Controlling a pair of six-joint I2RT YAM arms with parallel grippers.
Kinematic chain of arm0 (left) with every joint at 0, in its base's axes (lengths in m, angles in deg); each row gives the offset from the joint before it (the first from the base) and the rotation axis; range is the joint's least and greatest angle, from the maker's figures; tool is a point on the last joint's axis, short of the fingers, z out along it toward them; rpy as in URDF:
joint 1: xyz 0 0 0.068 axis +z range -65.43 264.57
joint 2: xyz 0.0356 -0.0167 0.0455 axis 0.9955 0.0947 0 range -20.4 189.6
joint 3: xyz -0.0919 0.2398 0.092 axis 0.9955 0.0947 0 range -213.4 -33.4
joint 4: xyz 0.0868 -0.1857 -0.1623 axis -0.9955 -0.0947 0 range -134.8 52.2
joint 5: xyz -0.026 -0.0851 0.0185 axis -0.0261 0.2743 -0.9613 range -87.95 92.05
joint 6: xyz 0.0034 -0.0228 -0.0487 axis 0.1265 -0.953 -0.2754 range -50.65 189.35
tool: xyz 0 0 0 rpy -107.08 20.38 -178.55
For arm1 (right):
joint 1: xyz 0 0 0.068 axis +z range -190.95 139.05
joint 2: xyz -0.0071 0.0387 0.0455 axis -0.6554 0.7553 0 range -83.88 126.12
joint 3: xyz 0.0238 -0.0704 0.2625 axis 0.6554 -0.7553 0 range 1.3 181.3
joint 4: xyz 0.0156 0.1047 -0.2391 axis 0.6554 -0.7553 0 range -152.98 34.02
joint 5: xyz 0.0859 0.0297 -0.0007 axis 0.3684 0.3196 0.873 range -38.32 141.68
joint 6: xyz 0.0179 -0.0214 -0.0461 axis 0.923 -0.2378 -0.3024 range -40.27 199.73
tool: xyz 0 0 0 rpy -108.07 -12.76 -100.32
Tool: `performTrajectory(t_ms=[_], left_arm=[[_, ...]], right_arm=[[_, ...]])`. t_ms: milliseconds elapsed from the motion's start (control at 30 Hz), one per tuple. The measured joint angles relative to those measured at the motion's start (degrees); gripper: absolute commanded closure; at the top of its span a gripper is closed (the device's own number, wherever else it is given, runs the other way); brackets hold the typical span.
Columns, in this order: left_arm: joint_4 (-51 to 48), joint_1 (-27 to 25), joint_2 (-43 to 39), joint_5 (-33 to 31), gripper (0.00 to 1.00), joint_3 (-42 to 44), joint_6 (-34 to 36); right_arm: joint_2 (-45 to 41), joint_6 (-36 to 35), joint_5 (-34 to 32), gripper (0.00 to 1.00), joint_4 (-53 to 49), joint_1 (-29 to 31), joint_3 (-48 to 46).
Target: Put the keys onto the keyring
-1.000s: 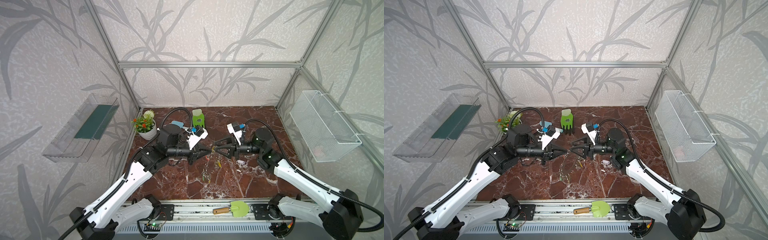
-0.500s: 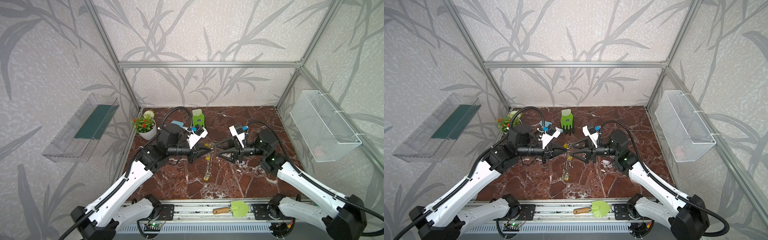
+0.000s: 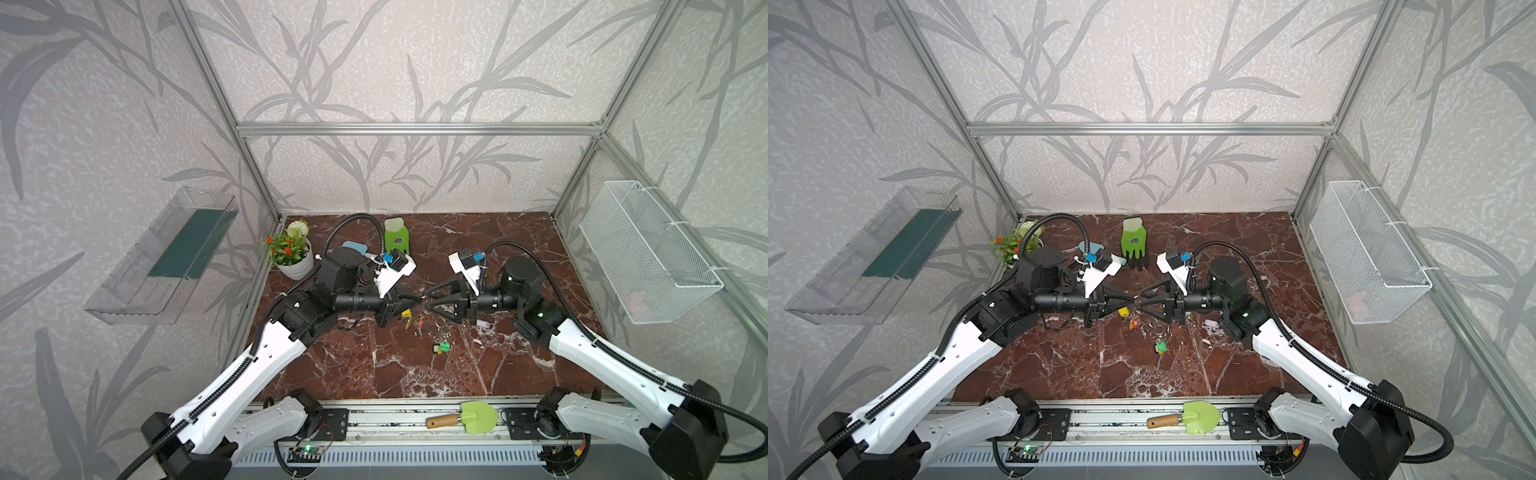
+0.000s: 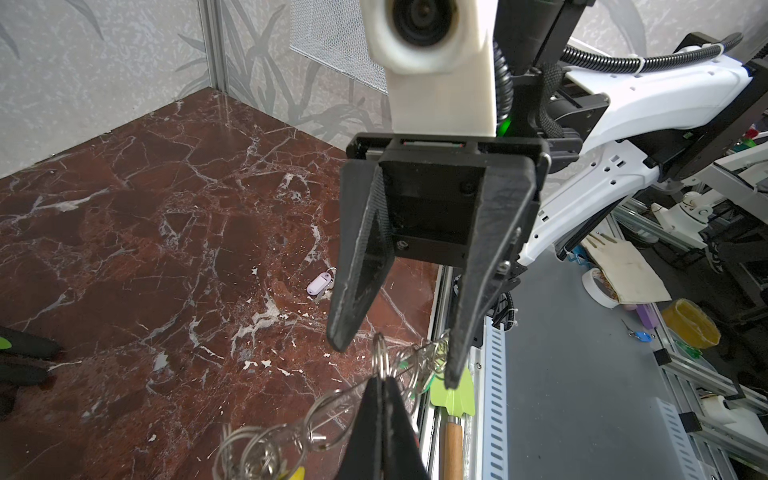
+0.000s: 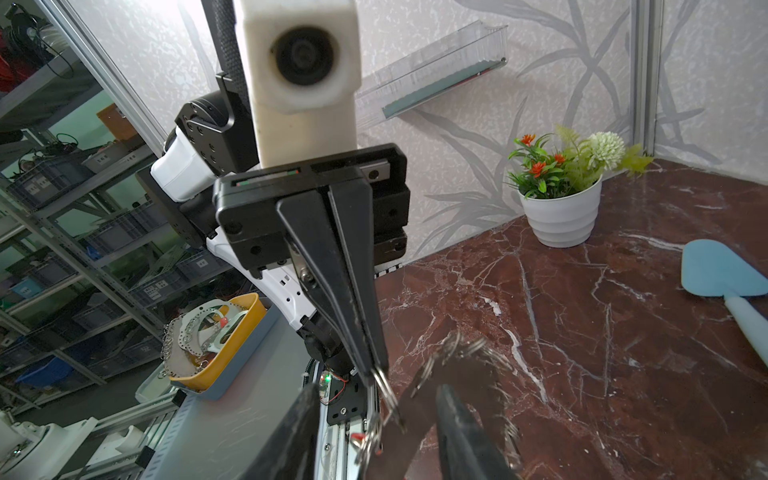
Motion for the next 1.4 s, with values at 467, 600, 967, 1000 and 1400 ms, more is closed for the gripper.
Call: performTrajectory(t_ms=[467, 600, 967, 1000, 1400], left_arm=[[0.8, 0.1, -0.4, -0.2, 1.0, 0.5, -1.1], [4.7, 0.1, -2.7, -1.0, 0.94, 3.9, -3.8], [18.1, 1.1, -12.5, -7.8, 0.56, 15.8, -12.9], [19.6, 1.3, -12.9, -8.0, 0.55, 16.9, -13.7], [30.4, 1.5, -10.9, -5.1, 0.54, 21.6, -19.7]], right_arm=[[0.1, -0.6, -1.1, 1.0, 0.4, 0.5, -0.2], [0.1, 1.0, -1.7, 1.0, 3.8, 0.5, -1.7], [0.1, 5.7, -3.6, 1.0, 12.3, 0.8, -6.6], [0.1, 5.9, -3.7, 1.0, 12.9, 0.8, -6.9], [0.2, 9.8, -4.7, 1.0, 22.5, 0.8, -8.5]])
